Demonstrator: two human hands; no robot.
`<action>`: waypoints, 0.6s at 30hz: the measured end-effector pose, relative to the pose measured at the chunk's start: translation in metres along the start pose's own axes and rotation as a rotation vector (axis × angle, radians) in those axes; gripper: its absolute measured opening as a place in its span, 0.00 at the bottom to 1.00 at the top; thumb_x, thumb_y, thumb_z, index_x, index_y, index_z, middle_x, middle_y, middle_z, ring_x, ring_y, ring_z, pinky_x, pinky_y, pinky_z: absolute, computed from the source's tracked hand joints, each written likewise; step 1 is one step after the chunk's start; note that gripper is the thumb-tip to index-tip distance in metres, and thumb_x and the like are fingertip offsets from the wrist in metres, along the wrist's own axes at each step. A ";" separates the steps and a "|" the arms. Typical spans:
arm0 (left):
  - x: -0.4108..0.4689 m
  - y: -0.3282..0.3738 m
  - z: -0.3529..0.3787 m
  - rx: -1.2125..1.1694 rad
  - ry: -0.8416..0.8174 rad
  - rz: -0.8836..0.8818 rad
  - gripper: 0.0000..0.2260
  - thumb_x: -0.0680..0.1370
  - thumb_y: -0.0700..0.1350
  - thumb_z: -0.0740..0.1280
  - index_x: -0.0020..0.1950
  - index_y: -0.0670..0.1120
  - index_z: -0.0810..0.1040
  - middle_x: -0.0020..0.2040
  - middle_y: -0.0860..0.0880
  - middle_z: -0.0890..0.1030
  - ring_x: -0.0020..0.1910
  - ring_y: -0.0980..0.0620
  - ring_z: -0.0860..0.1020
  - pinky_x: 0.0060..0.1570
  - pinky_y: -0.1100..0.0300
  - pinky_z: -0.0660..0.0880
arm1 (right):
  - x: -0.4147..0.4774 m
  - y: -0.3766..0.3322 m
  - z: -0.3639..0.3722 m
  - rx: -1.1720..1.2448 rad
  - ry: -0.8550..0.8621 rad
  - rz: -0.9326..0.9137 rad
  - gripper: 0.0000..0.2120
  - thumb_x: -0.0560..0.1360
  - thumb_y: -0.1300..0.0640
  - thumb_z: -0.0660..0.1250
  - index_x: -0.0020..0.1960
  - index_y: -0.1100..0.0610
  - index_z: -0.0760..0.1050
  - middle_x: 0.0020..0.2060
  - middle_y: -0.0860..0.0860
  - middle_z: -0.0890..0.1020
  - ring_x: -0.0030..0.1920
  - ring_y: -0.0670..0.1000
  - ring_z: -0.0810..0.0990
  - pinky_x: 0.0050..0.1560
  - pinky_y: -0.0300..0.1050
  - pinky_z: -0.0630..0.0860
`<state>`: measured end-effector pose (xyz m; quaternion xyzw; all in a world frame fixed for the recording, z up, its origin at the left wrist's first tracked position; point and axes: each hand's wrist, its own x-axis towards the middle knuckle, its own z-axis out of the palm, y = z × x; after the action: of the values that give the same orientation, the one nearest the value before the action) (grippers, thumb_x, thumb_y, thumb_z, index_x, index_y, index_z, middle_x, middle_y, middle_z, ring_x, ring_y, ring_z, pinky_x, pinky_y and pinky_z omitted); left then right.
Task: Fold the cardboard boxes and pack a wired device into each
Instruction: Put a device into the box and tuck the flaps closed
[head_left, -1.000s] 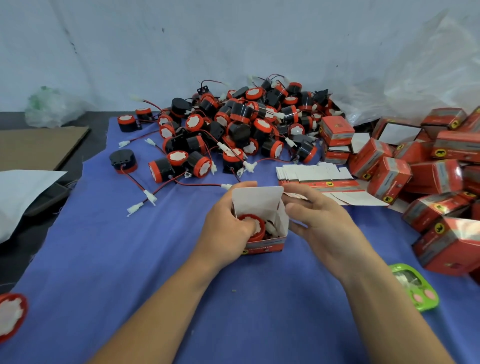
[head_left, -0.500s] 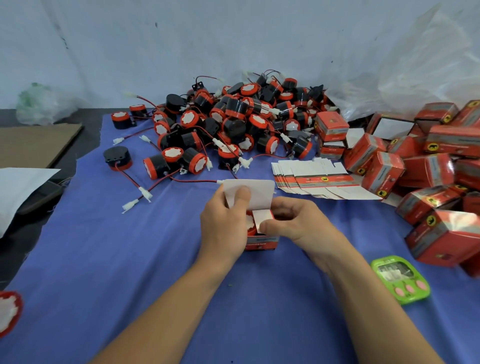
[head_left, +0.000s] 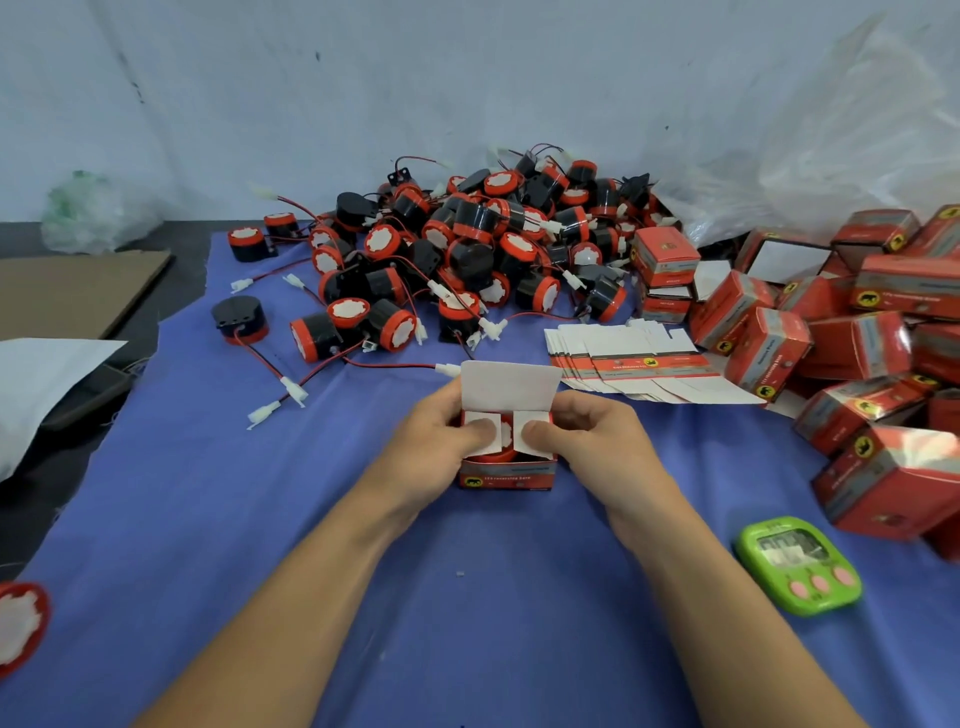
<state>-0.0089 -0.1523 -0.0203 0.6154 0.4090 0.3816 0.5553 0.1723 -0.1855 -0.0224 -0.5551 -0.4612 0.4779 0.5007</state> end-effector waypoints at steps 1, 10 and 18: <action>0.000 0.000 0.001 0.011 0.039 0.019 0.24 0.81 0.30 0.62 0.67 0.55 0.80 0.59 0.53 0.86 0.60 0.53 0.84 0.53 0.62 0.81 | 0.001 0.000 -0.001 0.004 -0.030 -0.011 0.14 0.76 0.67 0.70 0.55 0.52 0.85 0.48 0.48 0.89 0.51 0.49 0.88 0.60 0.50 0.82; 0.004 0.001 -0.014 0.133 0.020 0.035 0.17 0.80 0.33 0.70 0.49 0.56 0.90 0.55 0.58 0.87 0.57 0.57 0.84 0.55 0.62 0.81 | 0.006 0.004 0.000 -0.011 -0.063 -0.066 0.17 0.75 0.65 0.74 0.50 0.43 0.89 0.62 0.40 0.83 0.64 0.40 0.80 0.67 0.50 0.78; -0.004 0.008 -0.033 0.240 -0.226 -0.011 0.17 0.75 0.44 0.69 0.58 0.61 0.87 0.65 0.70 0.78 0.67 0.71 0.72 0.66 0.63 0.72 | -0.005 -0.012 -0.019 -0.154 -0.288 -0.020 0.19 0.73 0.59 0.65 0.54 0.39 0.87 0.57 0.33 0.84 0.69 0.31 0.72 0.73 0.43 0.67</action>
<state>-0.0398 -0.1446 -0.0091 0.7141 0.3901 0.2554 0.5221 0.1903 -0.1913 -0.0094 -0.5132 -0.5690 0.5107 0.3900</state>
